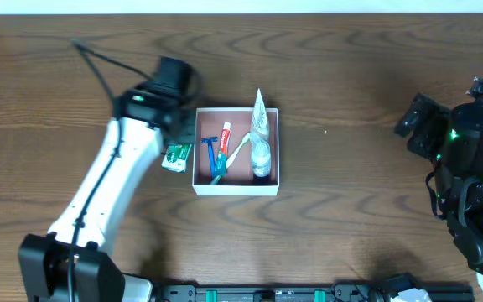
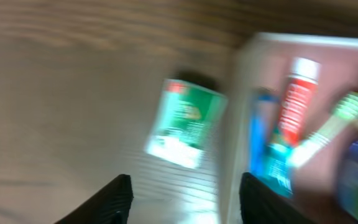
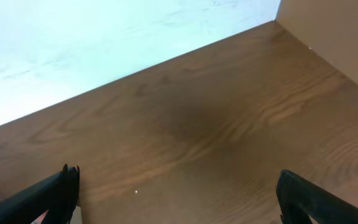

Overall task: Pack container
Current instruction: 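Lower the toothpaste tube into the box and open the left gripper, then grasp the green Dettol soap box with the left gripper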

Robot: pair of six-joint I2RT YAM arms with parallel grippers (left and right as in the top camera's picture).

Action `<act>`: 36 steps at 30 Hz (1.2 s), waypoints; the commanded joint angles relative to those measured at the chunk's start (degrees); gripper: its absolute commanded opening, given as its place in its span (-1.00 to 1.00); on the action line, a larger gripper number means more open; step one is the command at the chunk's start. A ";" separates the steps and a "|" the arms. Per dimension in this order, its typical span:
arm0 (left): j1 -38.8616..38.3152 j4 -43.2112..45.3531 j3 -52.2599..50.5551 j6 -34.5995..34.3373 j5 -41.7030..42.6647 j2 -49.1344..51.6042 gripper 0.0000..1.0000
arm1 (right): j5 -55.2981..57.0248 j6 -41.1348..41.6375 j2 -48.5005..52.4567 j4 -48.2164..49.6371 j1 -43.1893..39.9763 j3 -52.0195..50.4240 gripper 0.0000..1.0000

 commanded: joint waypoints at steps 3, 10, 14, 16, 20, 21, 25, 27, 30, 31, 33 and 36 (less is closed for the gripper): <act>10.32 0.66 0.31 11.04 5.20 1.70 0.34 | 0.76 0.22 0.26 -0.07 -0.70 0.35 0.98; 13.64 0.09 0.26 20.48 14.62 11.17 0.54 | 0.76 0.22 0.26 -0.04 -0.70 0.35 0.99; 12.61 0.61 0.26 21.86 17.70 17.20 0.54 | 0.76 0.22 0.26 -0.04 -0.70 0.35 0.98; 12.13 0.87 0.26 21.81 17.73 19.39 0.54 | 0.76 0.22 0.26 -0.04 -0.70 0.35 0.99; 11.45 1.97 0.26 21.55 18.10 21.31 0.53 | 0.76 0.22 0.26 -0.04 -0.70 0.35 0.99; 11.06 2.19 0.26 21.59 18.10 21.33 0.53 | 0.76 0.22 0.26 -0.04 -0.70 0.35 0.99; 8.74 2.78 0.26 21.70 18.03 21.33 0.53 | 0.76 0.22 0.26 -0.07 -0.70 0.35 0.99; 7.52 2.84 0.26 21.84 17.35 21.33 0.53 | 0.76 0.22 0.26 -0.07 -0.70 0.35 0.98; 6.14 2.86 0.24 21.79 14.53 21.42 0.53 | 0.76 0.22 0.26 -0.04 -0.70 0.35 0.98; 5.97 2.91 0.22 21.79 13.70 21.44 0.53 | 0.76 0.22 0.26 -0.07 -0.70 0.35 0.98; 5.95 3.06 0.20 21.79 13.31 21.44 0.53 | 0.76 0.22 0.26 -0.07 -0.70 0.35 0.98; 6.19 3.13 0.20 21.79 12.79 21.44 0.54 | 0.76 0.22 0.26 -0.07 -0.70 0.35 0.99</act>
